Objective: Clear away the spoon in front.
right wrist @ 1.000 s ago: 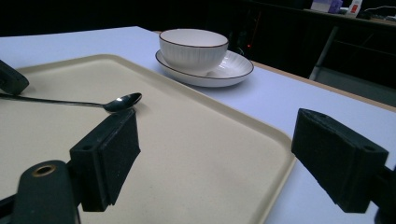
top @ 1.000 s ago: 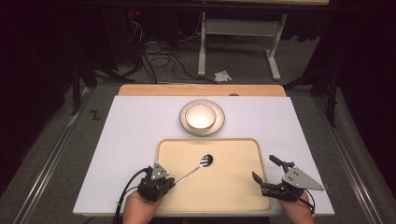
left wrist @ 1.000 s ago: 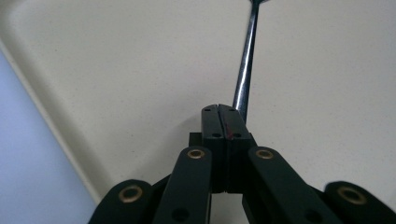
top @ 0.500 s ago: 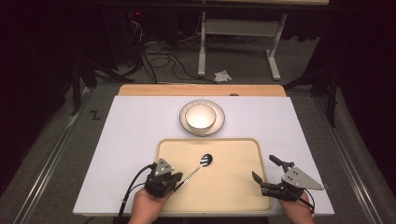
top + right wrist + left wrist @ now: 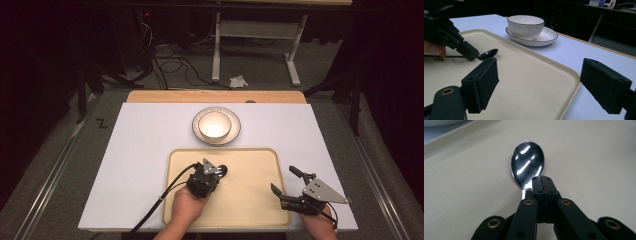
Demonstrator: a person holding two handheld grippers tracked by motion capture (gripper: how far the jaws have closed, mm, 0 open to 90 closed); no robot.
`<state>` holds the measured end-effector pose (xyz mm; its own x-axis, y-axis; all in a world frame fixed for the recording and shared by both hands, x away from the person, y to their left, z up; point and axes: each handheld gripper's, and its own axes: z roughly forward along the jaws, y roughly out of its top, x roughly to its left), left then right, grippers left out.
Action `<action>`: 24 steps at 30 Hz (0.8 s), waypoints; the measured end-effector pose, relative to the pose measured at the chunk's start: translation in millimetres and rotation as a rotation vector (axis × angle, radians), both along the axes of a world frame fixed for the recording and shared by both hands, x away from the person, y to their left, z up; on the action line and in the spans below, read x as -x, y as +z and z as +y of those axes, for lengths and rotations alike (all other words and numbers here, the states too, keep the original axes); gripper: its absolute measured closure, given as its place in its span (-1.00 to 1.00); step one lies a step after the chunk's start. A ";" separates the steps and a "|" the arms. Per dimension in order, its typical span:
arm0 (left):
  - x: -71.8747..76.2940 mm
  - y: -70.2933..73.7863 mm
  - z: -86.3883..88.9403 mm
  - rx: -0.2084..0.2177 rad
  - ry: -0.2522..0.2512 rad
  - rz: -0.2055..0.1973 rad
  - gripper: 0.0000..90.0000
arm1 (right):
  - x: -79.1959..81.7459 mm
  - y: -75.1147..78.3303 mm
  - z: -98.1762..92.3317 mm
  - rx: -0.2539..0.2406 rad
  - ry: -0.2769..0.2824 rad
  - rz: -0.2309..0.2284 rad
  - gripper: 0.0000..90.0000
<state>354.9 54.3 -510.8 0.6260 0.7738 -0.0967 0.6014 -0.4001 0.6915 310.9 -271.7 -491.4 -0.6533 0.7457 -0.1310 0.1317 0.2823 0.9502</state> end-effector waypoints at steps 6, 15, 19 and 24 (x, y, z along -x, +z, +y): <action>-6.3 0.5 12.8 -0.018 0.052 -0.002 1.00 | -1.1 -0.6 0.4 0.003 0.005 0.000 -0.65; -13.2 0.6 38.1 -0.029 0.126 0.007 1.00 | -0.7 -0.3 0.4 0.005 0.003 0.001 -0.65; -13.3 1.9 49.0 -0.044 0.145 0.006 1.00 | -1.2 -0.4 0.1 0.003 0.007 -0.002 -0.65; 4.8 16.9 69.2 -0.042 0.134 -0.052 1.00 | -0.3 -0.3 -0.3 0.000 0.001 0.002 -0.65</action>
<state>350.1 123.5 -493.9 0.5204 0.8533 -0.0323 0.6148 -0.3481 0.7077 311.2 -272.0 -491.7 -0.6543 0.7450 -0.1295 0.1335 0.2824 0.9500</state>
